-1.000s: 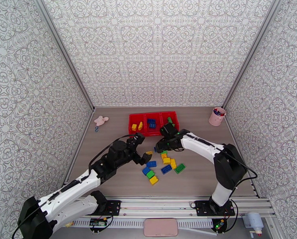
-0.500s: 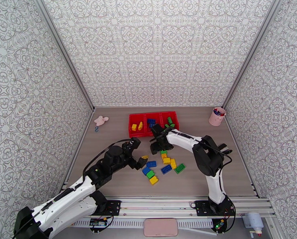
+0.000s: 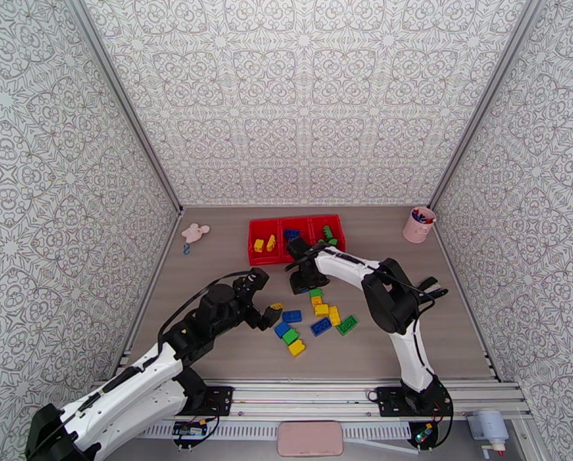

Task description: Sort the legos into containers by color

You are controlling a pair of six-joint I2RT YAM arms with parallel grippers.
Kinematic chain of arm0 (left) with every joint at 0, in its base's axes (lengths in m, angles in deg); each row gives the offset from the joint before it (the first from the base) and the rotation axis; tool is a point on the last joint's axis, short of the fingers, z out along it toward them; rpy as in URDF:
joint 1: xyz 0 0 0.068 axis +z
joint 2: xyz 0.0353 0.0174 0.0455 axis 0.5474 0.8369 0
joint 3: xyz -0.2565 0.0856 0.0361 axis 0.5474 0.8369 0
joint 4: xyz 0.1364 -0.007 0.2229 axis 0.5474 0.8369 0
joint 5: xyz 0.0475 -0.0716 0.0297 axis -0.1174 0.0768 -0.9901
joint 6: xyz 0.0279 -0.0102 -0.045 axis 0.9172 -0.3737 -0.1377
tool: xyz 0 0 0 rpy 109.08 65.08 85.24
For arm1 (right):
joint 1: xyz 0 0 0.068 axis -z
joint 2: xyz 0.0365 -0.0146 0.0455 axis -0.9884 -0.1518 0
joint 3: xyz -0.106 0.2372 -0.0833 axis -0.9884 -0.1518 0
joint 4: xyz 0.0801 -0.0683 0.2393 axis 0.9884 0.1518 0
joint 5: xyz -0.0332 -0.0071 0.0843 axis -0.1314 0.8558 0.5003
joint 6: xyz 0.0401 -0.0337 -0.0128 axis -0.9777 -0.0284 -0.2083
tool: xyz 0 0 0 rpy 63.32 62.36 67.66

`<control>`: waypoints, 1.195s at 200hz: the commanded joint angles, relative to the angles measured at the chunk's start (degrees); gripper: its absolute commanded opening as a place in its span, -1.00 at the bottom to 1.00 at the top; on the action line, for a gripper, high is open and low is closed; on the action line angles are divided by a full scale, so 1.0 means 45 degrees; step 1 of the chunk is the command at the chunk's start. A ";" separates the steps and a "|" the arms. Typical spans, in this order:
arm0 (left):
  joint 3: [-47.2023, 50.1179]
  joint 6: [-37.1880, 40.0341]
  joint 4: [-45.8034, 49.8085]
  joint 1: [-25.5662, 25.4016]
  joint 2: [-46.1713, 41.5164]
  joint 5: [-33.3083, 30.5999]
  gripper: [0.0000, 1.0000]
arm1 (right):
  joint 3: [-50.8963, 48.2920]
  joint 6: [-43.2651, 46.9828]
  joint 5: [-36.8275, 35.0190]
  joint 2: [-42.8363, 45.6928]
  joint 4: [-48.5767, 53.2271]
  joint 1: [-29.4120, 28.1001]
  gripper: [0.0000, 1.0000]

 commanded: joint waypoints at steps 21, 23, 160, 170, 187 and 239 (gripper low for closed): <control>0.0124 -0.0151 -0.0310 0.0098 -0.0022 0.0212 0.99 | 0.0147 -0.0140 -0.0396 0.0360 0.0328 -0.0052 0.21; 0.0124 -0.0182 -0.0336 0.0093 -0.0018 0.0223 0.99 | 0.0125 -0.0156 -0.0411 0.0422 0.0331 -0.0055 0.21; 0.0051 -0.0896 -0.2020 -0.0252 0.1009 0.0556 0.99 | 0.4638 -0.0876 -0.0718 0.0149 -0.0776 0.1258 0.11; 0.0047 -0.0881 -0.1887 -0.0287 0.0946 0.0577 0.99 | 0.5505 -0.0962 -0.0804 -0.0493 -0.0583 0.1378 0.11; 0.0100 -0.0875 -0.1705 -0.0329 0.0778 0.0605 0.99 | 0.6835 -0.1182 -0.0921 -0.1584 -0.0346 0.1545 0.10; 0.0288 -0.0860 -0.1554 -0.0351 0.0486 0.0364 0.99 | 1.1326 -0.1321 -0.1040 -0.4602 0.1191 0.1676 0.13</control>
